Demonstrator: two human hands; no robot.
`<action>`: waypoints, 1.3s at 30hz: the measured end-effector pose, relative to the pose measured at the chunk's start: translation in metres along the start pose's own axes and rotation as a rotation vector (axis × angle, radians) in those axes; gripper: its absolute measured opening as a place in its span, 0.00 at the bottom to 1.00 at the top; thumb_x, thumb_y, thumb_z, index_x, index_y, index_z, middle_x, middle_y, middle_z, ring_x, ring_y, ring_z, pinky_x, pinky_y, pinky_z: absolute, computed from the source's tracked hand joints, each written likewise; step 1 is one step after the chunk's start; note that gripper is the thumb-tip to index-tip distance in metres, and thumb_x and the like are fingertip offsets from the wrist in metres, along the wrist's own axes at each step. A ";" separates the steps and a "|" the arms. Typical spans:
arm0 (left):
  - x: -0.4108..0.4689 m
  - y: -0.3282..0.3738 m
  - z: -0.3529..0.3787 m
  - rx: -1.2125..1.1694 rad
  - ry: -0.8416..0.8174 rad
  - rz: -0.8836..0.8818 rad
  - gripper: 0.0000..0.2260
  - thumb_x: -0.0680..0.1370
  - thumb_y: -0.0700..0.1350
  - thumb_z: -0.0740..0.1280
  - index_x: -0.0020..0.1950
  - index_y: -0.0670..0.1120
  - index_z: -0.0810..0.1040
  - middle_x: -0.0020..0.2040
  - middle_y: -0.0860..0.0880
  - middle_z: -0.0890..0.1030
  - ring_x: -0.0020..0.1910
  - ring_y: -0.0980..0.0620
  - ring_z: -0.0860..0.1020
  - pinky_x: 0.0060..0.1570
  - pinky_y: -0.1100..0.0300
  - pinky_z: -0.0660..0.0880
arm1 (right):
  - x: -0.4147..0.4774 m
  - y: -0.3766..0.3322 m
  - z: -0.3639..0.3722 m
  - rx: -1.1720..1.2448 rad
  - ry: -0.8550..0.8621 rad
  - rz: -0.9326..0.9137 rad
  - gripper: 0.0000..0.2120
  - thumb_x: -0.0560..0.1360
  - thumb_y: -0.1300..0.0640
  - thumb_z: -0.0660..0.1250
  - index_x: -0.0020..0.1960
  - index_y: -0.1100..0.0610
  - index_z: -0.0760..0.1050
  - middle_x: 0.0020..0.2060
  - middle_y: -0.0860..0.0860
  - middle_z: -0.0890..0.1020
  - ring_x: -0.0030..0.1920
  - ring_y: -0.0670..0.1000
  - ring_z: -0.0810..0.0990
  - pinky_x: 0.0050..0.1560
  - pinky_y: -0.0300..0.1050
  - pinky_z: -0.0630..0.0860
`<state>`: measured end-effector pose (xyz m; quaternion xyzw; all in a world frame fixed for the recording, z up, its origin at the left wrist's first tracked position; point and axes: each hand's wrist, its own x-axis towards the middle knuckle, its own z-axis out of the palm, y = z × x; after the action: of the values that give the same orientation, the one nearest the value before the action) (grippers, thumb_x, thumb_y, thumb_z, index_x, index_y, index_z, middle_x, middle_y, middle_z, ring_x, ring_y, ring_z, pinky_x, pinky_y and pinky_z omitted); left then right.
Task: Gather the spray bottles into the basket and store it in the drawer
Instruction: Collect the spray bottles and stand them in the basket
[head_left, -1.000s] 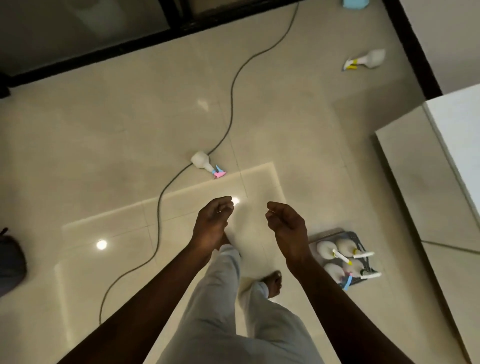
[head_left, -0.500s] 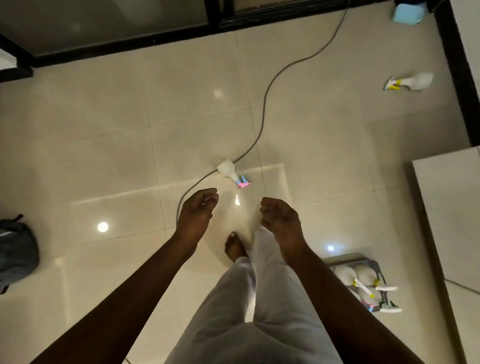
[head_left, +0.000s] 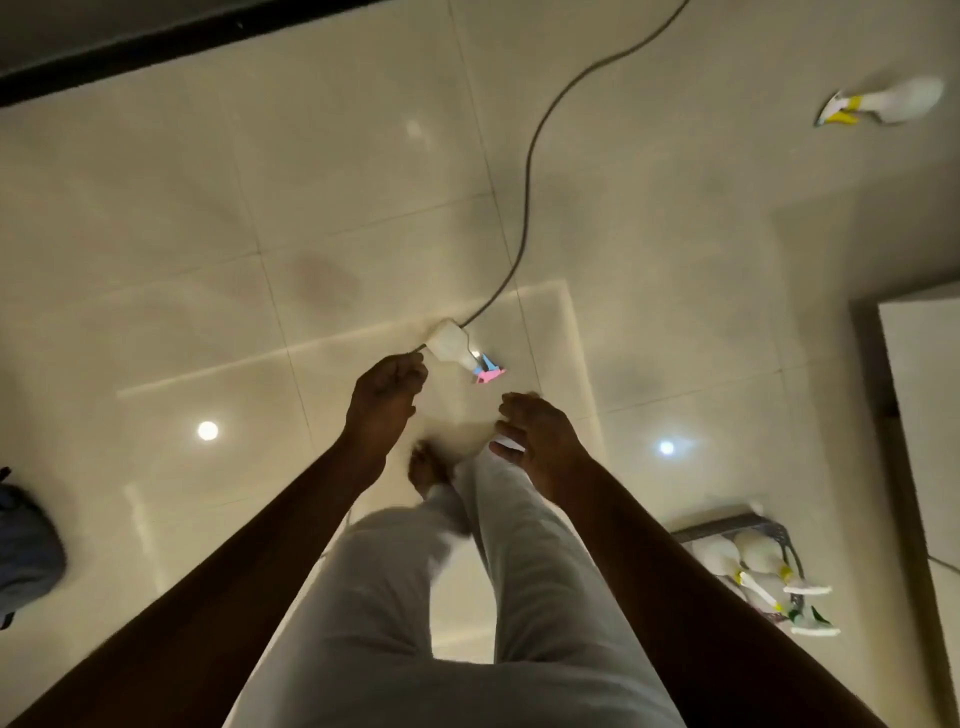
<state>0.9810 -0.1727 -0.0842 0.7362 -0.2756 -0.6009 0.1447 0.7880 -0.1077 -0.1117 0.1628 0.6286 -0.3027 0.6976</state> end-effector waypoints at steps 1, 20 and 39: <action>0.020 0.000 0.003 0.014 0.004 -0.004 0.09 0.82 0.41 0.68 0.60 0.48 0.83 0.53 0.47 0.82 0.54 0.47 0.79 0.54 0.50 0.75 | 0.016 -0.001 0.004 0.009 0.007 0.016 0.11 0.88 0.58 0.58 0.57 0.58 0.79 0.63 0.58 0.77 0.63 0.59 0.76 0.71 0.64 0.73; 0.362 -0.101 0.064 0.865 -0.341 0.151 0.23 0.82 0.48 0.67 0.78 0.50 0.73 0.78 0.48 0.72 0.77 0.48 0.70 0.74 0.57 0.67 | 0.379 0.075 0.057 0.466 0.118 0.255 0.23 0.82 0.51 0.70 0.74 0.58 0.70 0.70 0.62 0.74 0.70 0.65 0.76 0.64 0.64 0.78; 0.340 -0.064 0.069 0.873 -0.557 0.201 0.31 0.76 0.38 0.74 0.78 0.50 0.69 0.75 0.44 0.71 0.69 0.42 0.78 0.66 0.43 0.78 | 0.340 0.023 0.055 0.667 0.200 0.032 0.08 0.83 0.53 0.69 0.60 0.54 0.77 0.61 0.56 0.84 0.66 0.61 0.82 0.61 0.62 0.82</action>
<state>0.9717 -0.3102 -0.4092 0.5105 -0.5975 -0.5860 -0.1973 0.8545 -0.1971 -0.4379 0.4208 0.5578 -0.4628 0.5455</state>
